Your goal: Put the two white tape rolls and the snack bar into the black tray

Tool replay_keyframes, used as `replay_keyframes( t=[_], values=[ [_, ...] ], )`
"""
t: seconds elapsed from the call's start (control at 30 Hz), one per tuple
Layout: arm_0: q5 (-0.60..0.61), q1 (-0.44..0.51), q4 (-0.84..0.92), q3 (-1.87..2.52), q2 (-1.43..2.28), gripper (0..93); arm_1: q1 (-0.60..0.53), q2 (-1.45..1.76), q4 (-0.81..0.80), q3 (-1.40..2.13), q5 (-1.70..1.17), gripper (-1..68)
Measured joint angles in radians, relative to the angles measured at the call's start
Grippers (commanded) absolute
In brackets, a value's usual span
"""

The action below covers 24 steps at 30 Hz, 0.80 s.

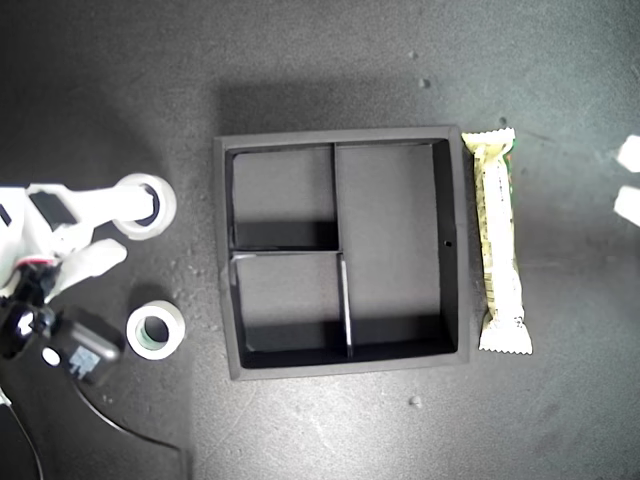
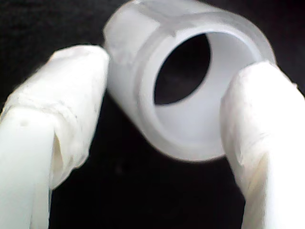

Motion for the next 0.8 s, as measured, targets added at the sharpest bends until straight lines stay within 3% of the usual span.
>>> replay_keyframes(
  t=[0.13,0.6,0.8],
  values=[
    [-0.015,0.002,0.0,0.0,-0.008,17.4,-0.06,-0.114,0.11,-0.074,-0.052,15.0],
    [-0.026,0.0,-0.055,0.0,-0.164,16.4,-0.141,-0.342,0.179,-0.138,-0.066,16.7],
    [-0.02,-0.051,-0.146,0.0,-0.275,6.3,-0.176,-0.617,0.265,-0.288,-0.066,18.7]
  ],
)
